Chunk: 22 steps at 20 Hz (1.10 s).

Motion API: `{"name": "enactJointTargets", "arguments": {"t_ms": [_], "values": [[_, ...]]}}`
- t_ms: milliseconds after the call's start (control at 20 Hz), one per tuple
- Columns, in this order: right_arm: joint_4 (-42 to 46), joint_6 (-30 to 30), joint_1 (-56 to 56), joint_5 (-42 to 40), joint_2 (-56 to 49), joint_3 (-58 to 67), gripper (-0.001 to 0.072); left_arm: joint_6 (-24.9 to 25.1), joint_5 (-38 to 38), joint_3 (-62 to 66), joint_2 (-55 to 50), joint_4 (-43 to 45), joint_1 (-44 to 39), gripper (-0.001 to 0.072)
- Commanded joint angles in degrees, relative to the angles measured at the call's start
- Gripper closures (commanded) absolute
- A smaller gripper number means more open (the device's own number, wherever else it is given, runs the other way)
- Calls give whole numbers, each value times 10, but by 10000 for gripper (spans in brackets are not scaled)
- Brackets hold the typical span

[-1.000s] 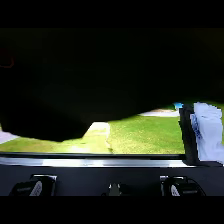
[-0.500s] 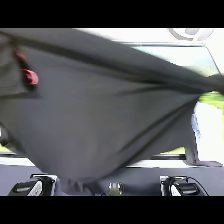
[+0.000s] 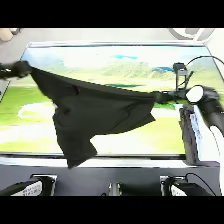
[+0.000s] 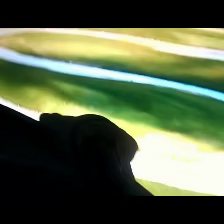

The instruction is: Fold the shirts.

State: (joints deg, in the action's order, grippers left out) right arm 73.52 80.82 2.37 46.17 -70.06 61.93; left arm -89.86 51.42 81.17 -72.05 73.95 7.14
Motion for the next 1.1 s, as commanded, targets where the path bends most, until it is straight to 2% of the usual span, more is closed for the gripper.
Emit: {"name": "enactJointTargets", "arguments": {"t_ms": [0, 150, 200, 250, 300, 350, 400, 450, 500, 600, 650, 700, 750, 850, 1050], "values": [[-94, 6, 0, -194, -77, -16, 690, 3, 3, -10, -86, -5, -15, 679], [-93, 6, 0, -155, -123, -16, 690, -9, 42, -11, -129, -5, -41, 679], [-93, 5, 0, -152, -136, -16, 669, -21, 59, -11, -141, -5, -50, 652], [-92, 0, -3, -145, -137, -16, 466, -30, 82, -9, -151, -4, -57, 521], [-94, -26, -13, -126, -132, -8, 234, -26, 112, -6, -153, -4, -58, 297], [-93, -74, -31, -89, -121, 7, 205, -16, 152, -1, -151, -2, -51, 136], [-91, -123, -55, -43, -109, 26, 207, 19, 190, 3, -147, 3, -40, 152], [-84, -172, -87, 11, -99, 45, 220, 62, 229, 2, -141, 26, -23, 260], [-77, -204, -122, 69, -93, 63, 222, 64, 266, -3, -137, 51, -1, 292], [-81, -223, -185, 165, -92, 73, 243, 63, 321, -41, -128, 13, 46, 291], [-82, -229, -209, 217, -96, 73, 288, 64, 327, -76, -118, -29, 63, 291], [-83, -247, -221, 248, -101, 69, 297, 75, 325, -118, -105, -65, 72, 293], [-83, -260, -225, 275, -106, 61, 300, 88, 316, -166, -92, -80, 74, 329], [-92, -267, -222, 312, -121, 50, 326, 105, 283, -251, -72, -78, 73, 327], [-127, -275, -211, 335, -153, 43, 314, 122, 231, -328, -67, -85, 74, 316]]}}
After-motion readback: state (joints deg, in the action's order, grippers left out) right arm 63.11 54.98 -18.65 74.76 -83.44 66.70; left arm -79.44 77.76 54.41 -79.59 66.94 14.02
